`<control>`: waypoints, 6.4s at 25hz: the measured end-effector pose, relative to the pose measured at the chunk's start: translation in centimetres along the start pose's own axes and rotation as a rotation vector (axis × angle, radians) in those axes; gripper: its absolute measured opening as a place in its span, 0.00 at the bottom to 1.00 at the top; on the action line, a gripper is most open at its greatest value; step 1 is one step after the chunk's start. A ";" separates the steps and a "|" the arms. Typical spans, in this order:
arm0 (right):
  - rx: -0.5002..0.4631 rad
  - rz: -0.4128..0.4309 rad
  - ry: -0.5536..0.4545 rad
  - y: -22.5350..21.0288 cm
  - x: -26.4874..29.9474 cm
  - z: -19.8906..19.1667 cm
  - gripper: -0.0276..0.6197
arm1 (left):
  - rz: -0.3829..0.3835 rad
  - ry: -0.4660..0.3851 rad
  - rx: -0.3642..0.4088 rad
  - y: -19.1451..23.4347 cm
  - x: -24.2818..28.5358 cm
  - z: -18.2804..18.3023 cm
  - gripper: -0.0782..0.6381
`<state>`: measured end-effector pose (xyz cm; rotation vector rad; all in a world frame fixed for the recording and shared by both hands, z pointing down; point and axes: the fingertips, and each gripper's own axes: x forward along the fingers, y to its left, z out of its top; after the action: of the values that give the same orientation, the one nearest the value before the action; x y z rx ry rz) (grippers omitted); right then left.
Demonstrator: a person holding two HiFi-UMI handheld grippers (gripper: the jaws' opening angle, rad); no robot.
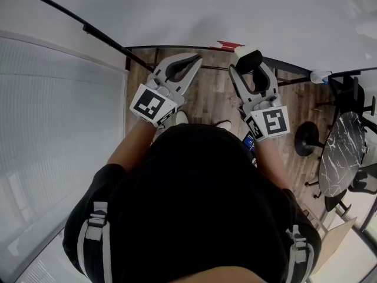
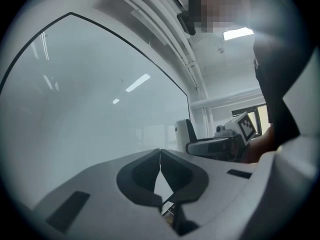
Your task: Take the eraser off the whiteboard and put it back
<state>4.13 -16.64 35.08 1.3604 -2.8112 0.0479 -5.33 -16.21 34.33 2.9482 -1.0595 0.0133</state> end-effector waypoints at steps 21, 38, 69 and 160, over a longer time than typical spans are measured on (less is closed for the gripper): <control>-0.136 -0.079 -0.036 3.9 9.8 4.4 0.39 | 0.106 -0.045 0.075 11.6 -5.4 2.8 0.12; -0.230 -0.248 -0.036 5.2 17.3 5.6 0.39 | 0.110 -0.100 0.099 19.8 -7.2 4.2 0.12; -0.286 -0.524 0.021 2.2 22.7 3.4 0.39 | 0.064 -0.100 0.068 21.4 -4.9 1.9 0.12; -0.028 0.355 -0.065 7.8 1.4 0.6 0.05 | 0.175 -0.023 0.080 0.7 -6.8 -0.1 0.12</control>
<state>-2.81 -12.92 34.37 0.8566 -3.0579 -0.0314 -11.04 -12.41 34.32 2.9207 -1.3472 0.0229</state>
